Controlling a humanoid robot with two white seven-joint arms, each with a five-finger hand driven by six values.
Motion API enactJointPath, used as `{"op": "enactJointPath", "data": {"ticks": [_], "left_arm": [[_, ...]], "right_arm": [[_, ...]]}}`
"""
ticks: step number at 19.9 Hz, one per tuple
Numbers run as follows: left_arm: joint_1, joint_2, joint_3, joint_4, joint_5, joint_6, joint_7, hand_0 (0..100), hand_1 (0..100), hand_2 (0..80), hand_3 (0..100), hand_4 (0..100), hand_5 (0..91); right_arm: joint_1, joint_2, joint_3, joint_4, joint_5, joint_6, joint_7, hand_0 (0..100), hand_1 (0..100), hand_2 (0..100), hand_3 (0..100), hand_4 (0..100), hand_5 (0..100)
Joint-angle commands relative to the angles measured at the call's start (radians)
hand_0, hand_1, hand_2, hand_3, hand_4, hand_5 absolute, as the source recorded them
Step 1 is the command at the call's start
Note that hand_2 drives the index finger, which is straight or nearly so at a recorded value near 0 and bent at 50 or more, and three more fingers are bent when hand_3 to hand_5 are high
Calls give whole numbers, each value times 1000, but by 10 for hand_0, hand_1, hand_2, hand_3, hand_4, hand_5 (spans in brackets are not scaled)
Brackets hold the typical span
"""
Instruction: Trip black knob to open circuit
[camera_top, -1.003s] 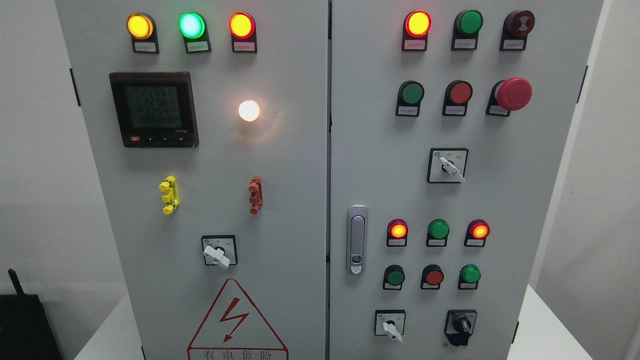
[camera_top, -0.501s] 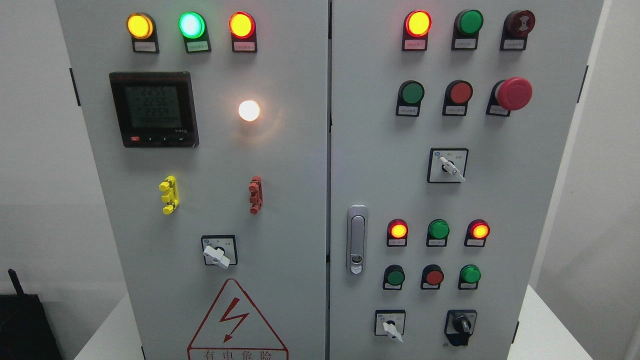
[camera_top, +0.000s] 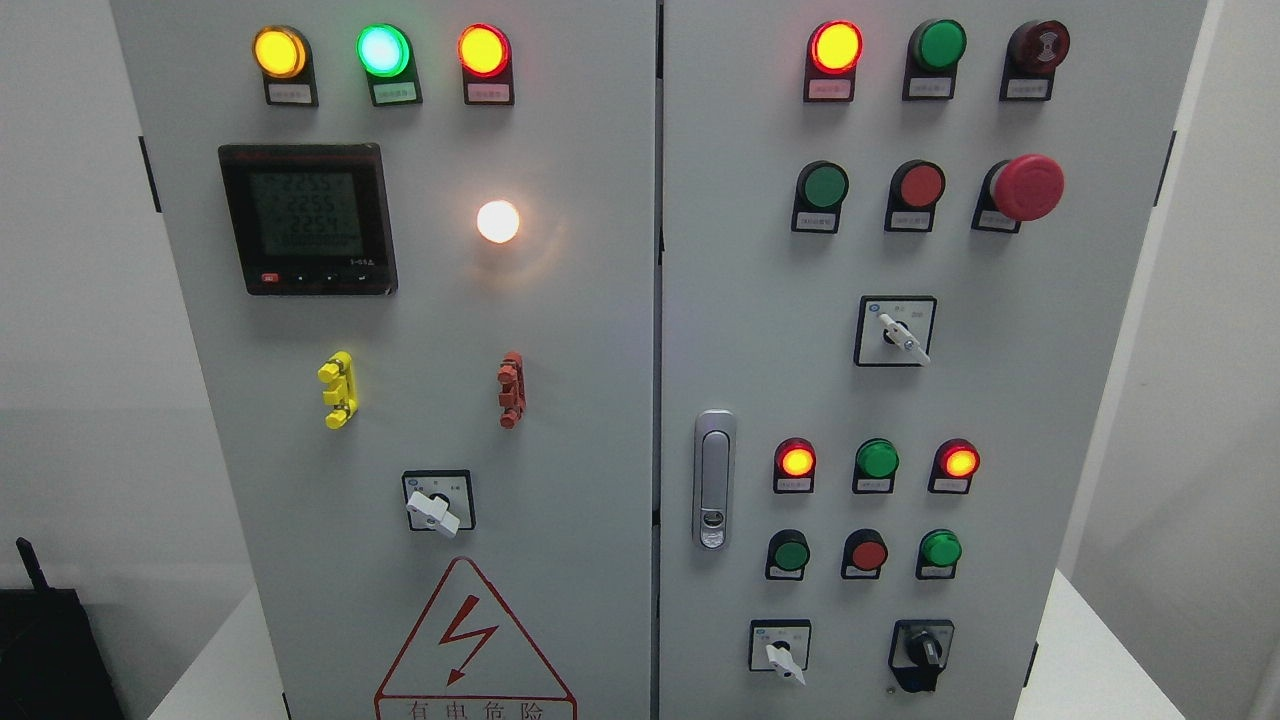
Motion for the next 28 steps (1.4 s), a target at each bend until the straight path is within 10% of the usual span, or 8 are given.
{"op": "enactJointPath", "data": {"ticks": [1,19,28], "left_arm": [[-2,-2,1,0,2,-1,0,120,389,0,0,0,0],[-2,-2,1,0,2,-1,0,120,389,0,0,0,0],[-4,-2,1,0,2,-1,0,120,389,0,0,0,0]], "right_arm": [[-5,2,1,-51,-3,-28,5,913,854,0,924,834,805],[-52,2,-11,-294,-14,-9,2,968,858,0,960,898,898],[-78,0,-9,-482,-35,129,2,999,862,0,980,919,907]]}}
